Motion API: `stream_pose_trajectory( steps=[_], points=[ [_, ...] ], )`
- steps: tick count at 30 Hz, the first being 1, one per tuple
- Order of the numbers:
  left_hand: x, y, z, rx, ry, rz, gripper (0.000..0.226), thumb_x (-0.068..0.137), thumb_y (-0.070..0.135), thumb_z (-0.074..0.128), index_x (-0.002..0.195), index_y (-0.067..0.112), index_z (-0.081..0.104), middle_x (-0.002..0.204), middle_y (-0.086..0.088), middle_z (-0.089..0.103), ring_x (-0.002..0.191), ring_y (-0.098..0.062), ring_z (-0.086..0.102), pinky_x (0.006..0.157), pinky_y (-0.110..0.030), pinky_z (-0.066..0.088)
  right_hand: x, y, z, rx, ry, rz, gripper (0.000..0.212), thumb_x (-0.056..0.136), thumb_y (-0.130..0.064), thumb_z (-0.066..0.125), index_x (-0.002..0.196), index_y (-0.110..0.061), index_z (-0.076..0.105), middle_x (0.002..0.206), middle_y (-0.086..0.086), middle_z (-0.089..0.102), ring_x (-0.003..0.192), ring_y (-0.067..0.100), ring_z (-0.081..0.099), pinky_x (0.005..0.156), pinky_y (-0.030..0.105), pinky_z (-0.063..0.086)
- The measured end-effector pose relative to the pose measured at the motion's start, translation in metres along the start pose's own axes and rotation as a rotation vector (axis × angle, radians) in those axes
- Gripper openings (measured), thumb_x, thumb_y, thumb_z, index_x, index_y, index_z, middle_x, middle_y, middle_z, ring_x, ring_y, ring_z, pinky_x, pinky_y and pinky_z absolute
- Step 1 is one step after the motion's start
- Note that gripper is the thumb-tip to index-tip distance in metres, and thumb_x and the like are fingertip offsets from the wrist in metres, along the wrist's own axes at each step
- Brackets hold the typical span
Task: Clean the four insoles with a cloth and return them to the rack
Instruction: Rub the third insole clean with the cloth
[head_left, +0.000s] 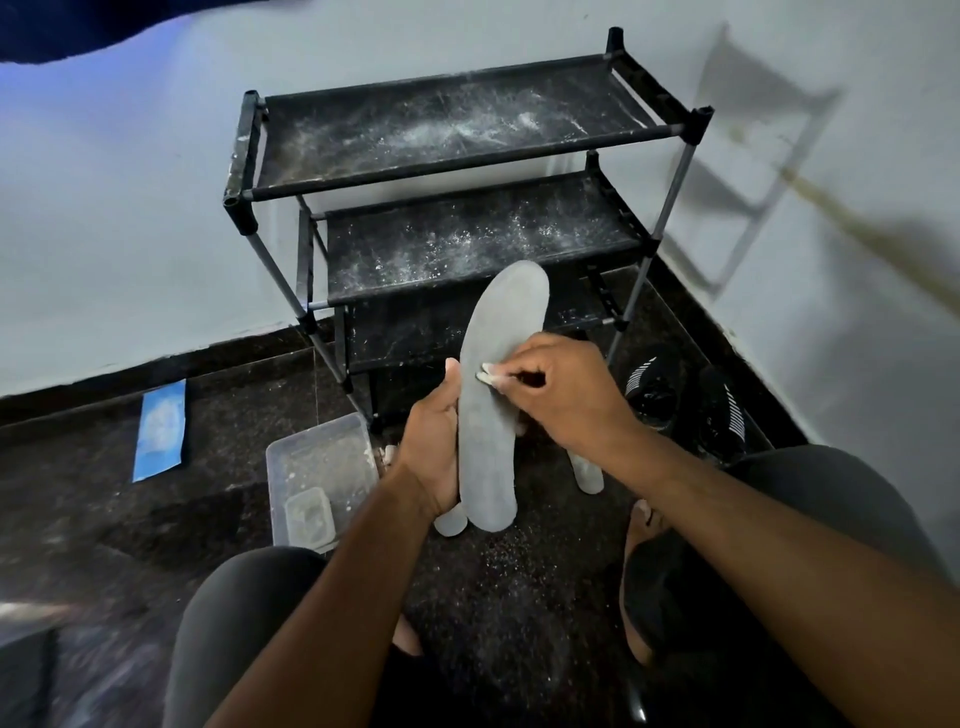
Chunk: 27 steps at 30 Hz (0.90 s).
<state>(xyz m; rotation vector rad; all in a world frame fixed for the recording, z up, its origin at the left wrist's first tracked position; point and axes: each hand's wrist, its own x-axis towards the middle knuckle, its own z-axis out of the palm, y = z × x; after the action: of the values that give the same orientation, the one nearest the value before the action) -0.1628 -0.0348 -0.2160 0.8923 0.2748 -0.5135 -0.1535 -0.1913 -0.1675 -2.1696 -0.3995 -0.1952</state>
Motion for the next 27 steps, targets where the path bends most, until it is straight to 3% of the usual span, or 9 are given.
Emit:
stream_pose_trajectory(
  steps=[4, 8, 10, 12, 14, 19, 23, 25, 27],
  points=[
    [0.001, 0.004, 0.0, 0.017, 0.052, 0.008, 0.066, 0.106, 0.058, 0.031, 0.136, 0.009, 0.062, 0.122, -0.016, 0.071, 0.11, -0.029, 0.068, 0.098, -0.045, 0.054, -0.011, -0.005, 0.018, 0.003, -0.218, -0.048, 0.01, 0.082, -0.013, 0.077, 0.092, -0.01, 0.079, 0.088, -0.004, 0.07, 0.074, 0.0, 0.063, 0.073, 0.016, 0.051],
    [-0.001, 0.013, -0.011, -0.063, 0.138, 0.025, 0.075, 0.103, 0.065, 0.031, 0.128, 0.004, 0.065, 0.112, -0.023, 0.071, 0.097, -0.034, 0.068, 0.093, -0.047, 0.053, -0.022, -0.02, 0.009, 0.034, -0.576, -0.065, 0.006, 0.079, -0.017, 0.079, 0.085, -0.013, 0.079, 0.076, -0.015, 0.067, 0.073, 0.001, 0.065, 0.068, 0.012, 0.048],
    [0.0, 0.013, -0.014, -0.062, 0.14, 0.022, 0.077, 0.103, 0.066, 0.03, 0.129, 0.003, 0.065, 0.114, -0.022, 0.071, 0.099, -0.035, 0.068, 0.093, -0.048, 0.054, -0.019, -0.021, -0.001, 0.099, -0.532, -0.034, 0.01, 0.08, -0.021, 0.08, 0.086, -0.013, 0.079, 0.079, -0.01, 0.069, 0.073, 0.004, 0.066, 0.07, 0.018, 0.052],
    [-0.001, 0.011, -0.012, -0.042, 0.122, 0.028, 0.073, 0.104, 0.063, 0.03, 0.131, 0.005, 0.066, 0.12, -0.019, 0.071, 0.104, -0.032, 0.069, 0.097, -0.048, 0.053, -0.011, -0.017, -0.005, 0.175, -0.305, -0.001, 0.016, 0.081, -0.026, 0.079, 0.086, -0.011, 0.079, 0.081, -0.005, 0.071, 0.072, 0.008, 0.066, 0.069, 0.024, 0.055],
    [-0.001, 0.008, -0.007, -0.024, 0.099, 0.034, 0.067, 0.105, 0.059, 0.031, 0.135, 0.007, 0.062, 0.12, -0.015, 0.072, 0.104, -0.028, 0.07, 0.095, -0.044, 0.055, -0.005, -0.013, 0.0, 0.142, -0.17, -0.008, 0.013, 0.081, -0.024, 0.079, 0.088, -0.013, 0.079, 0.083, -0.005, 0.071, 0.074, 0.007, 0.066, 0.069, 0.022, 0.054],
    [0.003, 0.009, -0.006, -0.046, 0.1, 0.013, 0.071, 0.105, 0.061, 0.03, 0.136, 0.006, 0.061, 0.118, -0.019, 0.072, 0.105, -0.032, 0.069, 0.098, -0.047, 0.053, -0.015, -0.012, 0.018, 0.022, -0.427, -0.045, 0.011, 0.08, -0.014, 0.078, 0.091, -0.011, 0.079, 0.084, -0.011, 0.067, 0.076, 0.003, 0.064, 0.07, 0.01, 0.047],
    [0.004, 0.008, -0.017, -0.045, 0.159, 0.011, 0.079, 0.102, 0.068, 0.031, 0.137, 0.003, 0.06, 0.114, -0.022, 0.071, 0.094, -0.034, 0.066, 0.091, -0.047, 0.055, -0.017, -0.01, -0.003, 0.001, -0.793, -0.019, 0.011, 0.079, -0.016, 0.079, 0.089, -0.014, 0.079, 0.089, -0.013, 0.072, 0.083, -0.001, 0.066, 0.081, 0.016, 0.05],
    [0.004, 0.006, -0.018, -0.036, 0.16, 0.004, 0.079, 0.101, 0.068, 0.032, 0.138, 0.004, 0.06, 0.121, -0.022, 0.07, 0.102, -0.037, 0.066, 0.097, -0.051, 0.052, -0.013, -0.008, -0.013, 0.082, -0.717, 0.011, 0.013, 0.079, -0.021, 0.08, 0.091, -0.016, 0.079, 0.089, -0.01, 0.073, 0.083, 0.002, 0.066, 0.084, 0.024, 0.052],
    [0.006, 0.005, -0.018, -0.033, 0.144, 0.009, 0.077, 0.102, 0.067, 0.032, 0.139, 0.006, 0.06, 0.131, -0.021, 0.066, 0.113, -0.035, 0.066, 0.1, -0.051, 0.051, -0.008, -0.004, -0.015, 0.182, -0.474, 0.053, 0.017, 0.078, -0.025, 0.08, 0.091, -0.015, 0.079, 0.086, -0.009, 0.072, 0.08, 0.003, 0.066, 0.079, 0.023, 0.054]
  ],
)
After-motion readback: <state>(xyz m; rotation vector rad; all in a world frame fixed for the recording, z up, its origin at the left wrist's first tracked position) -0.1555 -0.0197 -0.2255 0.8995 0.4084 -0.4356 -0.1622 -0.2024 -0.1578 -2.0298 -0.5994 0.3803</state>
